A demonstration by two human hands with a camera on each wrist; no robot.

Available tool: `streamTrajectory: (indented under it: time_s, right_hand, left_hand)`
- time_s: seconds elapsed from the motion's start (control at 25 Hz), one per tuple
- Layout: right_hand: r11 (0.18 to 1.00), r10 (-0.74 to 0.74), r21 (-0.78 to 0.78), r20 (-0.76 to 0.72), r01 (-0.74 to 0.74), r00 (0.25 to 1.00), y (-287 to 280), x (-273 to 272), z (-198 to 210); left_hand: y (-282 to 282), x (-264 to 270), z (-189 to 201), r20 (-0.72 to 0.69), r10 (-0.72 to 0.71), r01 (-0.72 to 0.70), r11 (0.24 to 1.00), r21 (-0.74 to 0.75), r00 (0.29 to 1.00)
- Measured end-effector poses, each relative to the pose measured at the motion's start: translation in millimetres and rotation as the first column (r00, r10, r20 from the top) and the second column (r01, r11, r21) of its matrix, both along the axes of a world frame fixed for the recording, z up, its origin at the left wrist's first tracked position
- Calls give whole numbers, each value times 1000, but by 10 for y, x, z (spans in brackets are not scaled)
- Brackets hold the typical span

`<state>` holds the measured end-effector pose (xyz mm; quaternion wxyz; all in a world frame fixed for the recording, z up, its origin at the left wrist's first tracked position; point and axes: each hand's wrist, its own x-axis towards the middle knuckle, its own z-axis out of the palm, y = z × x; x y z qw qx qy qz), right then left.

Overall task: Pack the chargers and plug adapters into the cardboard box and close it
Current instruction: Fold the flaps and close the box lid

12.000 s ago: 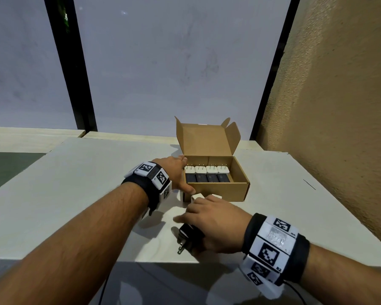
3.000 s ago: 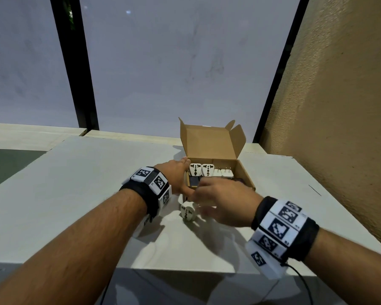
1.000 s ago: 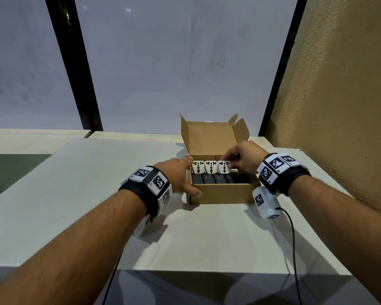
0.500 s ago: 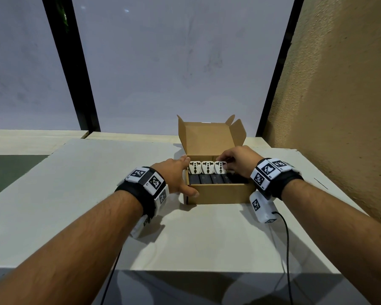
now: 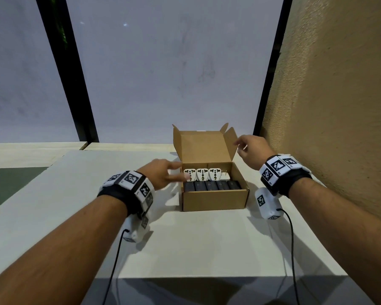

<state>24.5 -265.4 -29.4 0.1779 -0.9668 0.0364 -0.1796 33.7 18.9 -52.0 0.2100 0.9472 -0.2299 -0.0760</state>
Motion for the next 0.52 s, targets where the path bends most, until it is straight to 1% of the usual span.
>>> streamTrajectory:
  time_s: [0.04,0.08,0.16,0.2,0.28,0.36,0.4,0.44,0.52]
  right_hand:
    - [1000,-15,6,-69,16,997,-20,13,-2]
    - [1000,-23,3,-160,23,987,-29,19,-7]
    - [999,0,42,-285,12,959,-33,61,-55]
    - [996,28,92,-302,0,953,-40,102,-88]
    - [979,68,202,-288,-8,955,-37,156,-114]
    - [964,69,264,-251,0,966,-40,169,-116]
    - [959,64,283,-233,4,970,-47,154,-104]
    - [955,64,296,-216,3,974,-70,148,-103]
    - [949,82,315,-200,-15,976,-119,121,-88]
  left_hand:
    - [54,36,34,45,66,-61,992,-112,997]
    - [87,63,62,90,153,-130,965,-227,984]
    - [89,132,65,151,343,-257,874,-411,927]
    - [59,161,60,139,418,-307,821,-481,898]
    - [-14,216,35,25,496,-399,726,-560,868]
    - [-101,275,30,-90,492,-448,683,-577,866]
    - [-162,285,43,-154,459,-450,655,-607,875]
    - [-230,287,64,-224,401,-440,605,-663,888]
    - [-353,237,149,-376,248,-449,425,-786,893]
